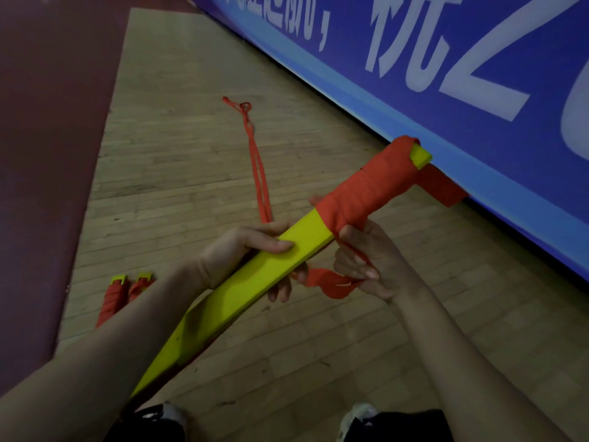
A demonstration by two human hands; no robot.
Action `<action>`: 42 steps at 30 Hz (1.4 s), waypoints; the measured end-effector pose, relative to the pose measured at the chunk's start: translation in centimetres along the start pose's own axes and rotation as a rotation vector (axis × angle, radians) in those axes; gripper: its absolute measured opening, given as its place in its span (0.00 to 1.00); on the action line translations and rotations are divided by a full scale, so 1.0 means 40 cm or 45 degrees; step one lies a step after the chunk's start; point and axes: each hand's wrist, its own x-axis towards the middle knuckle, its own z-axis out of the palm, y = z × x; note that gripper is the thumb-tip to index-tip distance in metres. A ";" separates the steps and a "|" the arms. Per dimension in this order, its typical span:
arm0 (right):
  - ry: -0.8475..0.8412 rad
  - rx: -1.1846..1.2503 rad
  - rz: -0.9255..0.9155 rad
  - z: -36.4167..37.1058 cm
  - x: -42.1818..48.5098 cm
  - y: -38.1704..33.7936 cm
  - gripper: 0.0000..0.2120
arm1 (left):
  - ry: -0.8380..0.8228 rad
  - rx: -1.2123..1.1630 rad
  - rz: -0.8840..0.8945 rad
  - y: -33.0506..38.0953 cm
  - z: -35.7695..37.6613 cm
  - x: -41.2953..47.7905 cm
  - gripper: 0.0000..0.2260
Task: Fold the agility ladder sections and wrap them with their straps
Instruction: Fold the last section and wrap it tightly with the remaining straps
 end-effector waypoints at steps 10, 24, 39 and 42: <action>0.331 0.006 -0.086 0.008 0.014 0.003 0.14 | 0.282 0.545 -0.054 -0.013 0.002 0.019 0.27; 0.770 -0.491 0.012 -0.016 0.037 0.022 0.07 | 0.843 1.845 0.013 -0.086 -0.026 0.054 0.37; 0.711 -0.496 0.145 0.020 0.017 0.021 0.03 | 0.747 1.340 -0.042 -0.049 -0.053 0.048 0.36; 0.708 -0.577 0.007 0.031 0.023 0.024 0.03 | 0.734 1.210 -0.017 -0.040 -0.053 0.047 0.34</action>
